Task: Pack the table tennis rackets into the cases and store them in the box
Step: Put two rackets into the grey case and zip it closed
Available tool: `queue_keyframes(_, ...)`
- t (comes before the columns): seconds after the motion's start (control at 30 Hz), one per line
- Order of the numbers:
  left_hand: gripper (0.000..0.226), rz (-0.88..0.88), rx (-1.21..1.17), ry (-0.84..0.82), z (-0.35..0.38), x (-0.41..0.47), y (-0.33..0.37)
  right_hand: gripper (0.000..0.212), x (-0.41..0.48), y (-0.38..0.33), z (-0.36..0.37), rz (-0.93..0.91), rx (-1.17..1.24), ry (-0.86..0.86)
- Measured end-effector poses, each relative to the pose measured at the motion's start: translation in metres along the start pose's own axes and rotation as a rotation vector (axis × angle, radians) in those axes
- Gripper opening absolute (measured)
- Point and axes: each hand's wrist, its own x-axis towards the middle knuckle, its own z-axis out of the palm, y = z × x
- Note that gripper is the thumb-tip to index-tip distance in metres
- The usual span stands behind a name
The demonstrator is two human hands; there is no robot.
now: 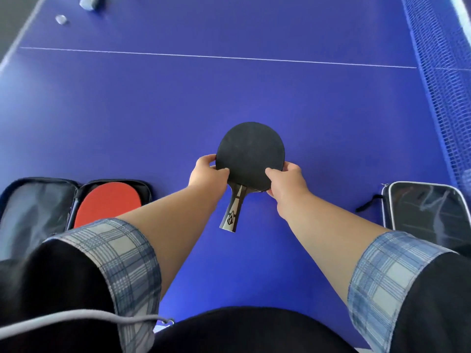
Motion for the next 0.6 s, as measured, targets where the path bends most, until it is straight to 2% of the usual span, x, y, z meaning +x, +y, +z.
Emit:
queue_keyframes(0.17,0.046,0.034,-0.046,0.037,-0.083,-0.007,-0.037,0.045,-0.06,0.006,0.059,-0.016,-0.029,-0.078)
queue_keyframes(0.33,0.034,0.081,-0.094,0.09,-0.172,0.001,-0.08,0.046,-0.115,0.014,0.135,-0.037,-0.03,-0.147)
queue_keyframes(0.37,0.038,0.073,-0.09,0.101,-0.19,0.003,-0.088,0.046,-0.127,0.016,0.151,-0.033,-0.025,-0.153)
queue_keyframes(0.47,0.049,0.093,0.028,0.119,-0.242,0.013,-0.112,0.047,-0.159,0.028,0.197,-0.017,-0.014,-0.157)
queue_keyframes(0.6,0.048,0.111,0.15,0.078,-0.291,0.026,-0.138,0.044,-0.184,0.051,0.246,-0.033,-0.002,-0.146)
